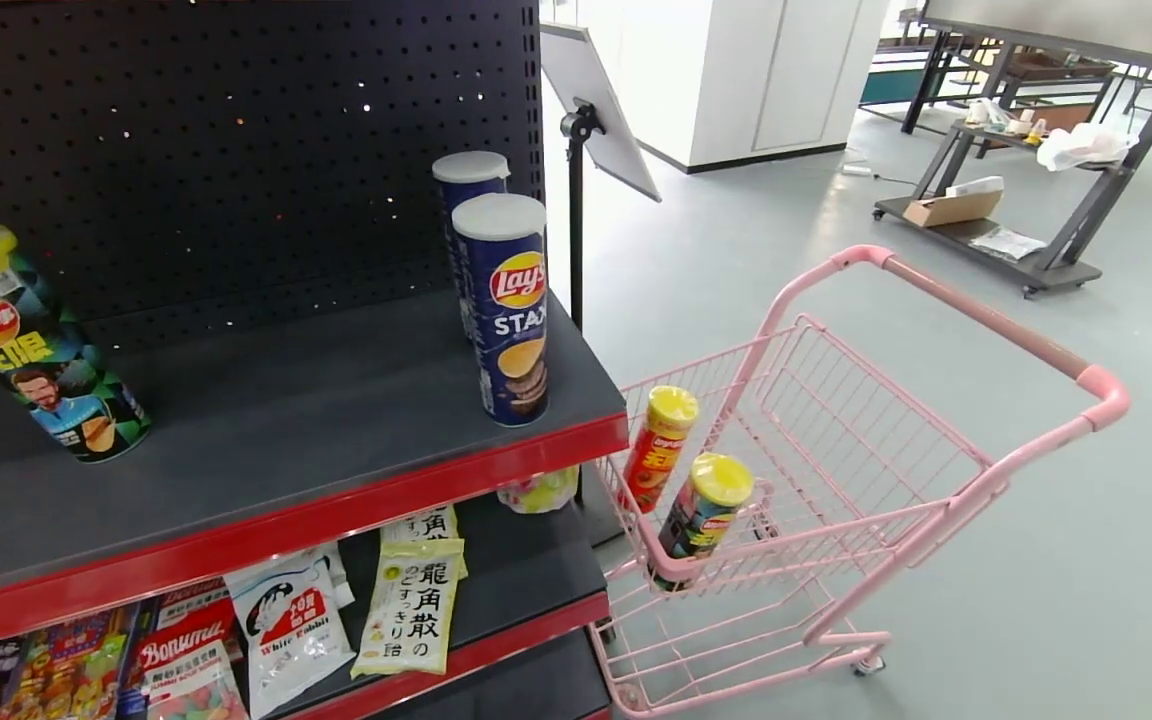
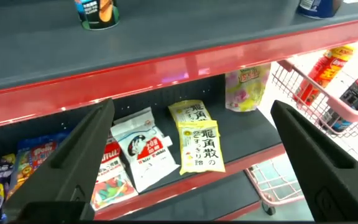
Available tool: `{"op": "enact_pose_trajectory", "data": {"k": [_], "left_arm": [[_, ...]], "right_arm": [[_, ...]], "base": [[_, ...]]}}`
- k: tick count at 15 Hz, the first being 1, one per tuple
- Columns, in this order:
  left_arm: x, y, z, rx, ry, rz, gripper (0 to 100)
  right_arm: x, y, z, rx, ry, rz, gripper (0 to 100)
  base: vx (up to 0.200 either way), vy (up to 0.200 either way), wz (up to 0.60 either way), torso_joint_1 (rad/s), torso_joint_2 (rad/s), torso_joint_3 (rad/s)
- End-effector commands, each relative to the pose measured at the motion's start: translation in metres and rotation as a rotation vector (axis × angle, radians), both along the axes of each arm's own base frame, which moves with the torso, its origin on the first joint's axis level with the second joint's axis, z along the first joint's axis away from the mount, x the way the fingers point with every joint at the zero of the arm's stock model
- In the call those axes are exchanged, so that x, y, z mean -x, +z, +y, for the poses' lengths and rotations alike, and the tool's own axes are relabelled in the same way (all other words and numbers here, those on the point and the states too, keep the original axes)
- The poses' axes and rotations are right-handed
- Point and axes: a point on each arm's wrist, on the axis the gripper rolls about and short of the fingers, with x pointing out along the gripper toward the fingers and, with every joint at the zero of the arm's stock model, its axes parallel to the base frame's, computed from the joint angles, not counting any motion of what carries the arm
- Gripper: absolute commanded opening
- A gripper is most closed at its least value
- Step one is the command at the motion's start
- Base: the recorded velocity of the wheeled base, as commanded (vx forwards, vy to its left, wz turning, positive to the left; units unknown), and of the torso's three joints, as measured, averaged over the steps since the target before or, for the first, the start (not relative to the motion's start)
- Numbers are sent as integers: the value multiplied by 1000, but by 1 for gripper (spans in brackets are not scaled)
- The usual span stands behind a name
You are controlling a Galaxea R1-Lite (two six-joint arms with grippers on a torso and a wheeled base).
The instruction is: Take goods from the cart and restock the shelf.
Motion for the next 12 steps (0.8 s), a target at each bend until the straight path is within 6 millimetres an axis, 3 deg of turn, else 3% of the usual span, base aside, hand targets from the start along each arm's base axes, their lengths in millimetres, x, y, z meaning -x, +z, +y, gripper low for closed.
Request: {"op": "enact_pose_trajectory", "data": {"k": [1, 12], "left_arm": [[0, 0, 0, 0, 0, 1, 100], [0, 0, 0, 0, 2, 1, 100]], "right_arm": [[0, 0, 0, 1, 0, 1, 100], [0, 0, 0, -1, 0, 0, 100]], "base": [[0, 0, 0, -139, 320, 183], [0, 0, 0, -167, 427, 255]]}}
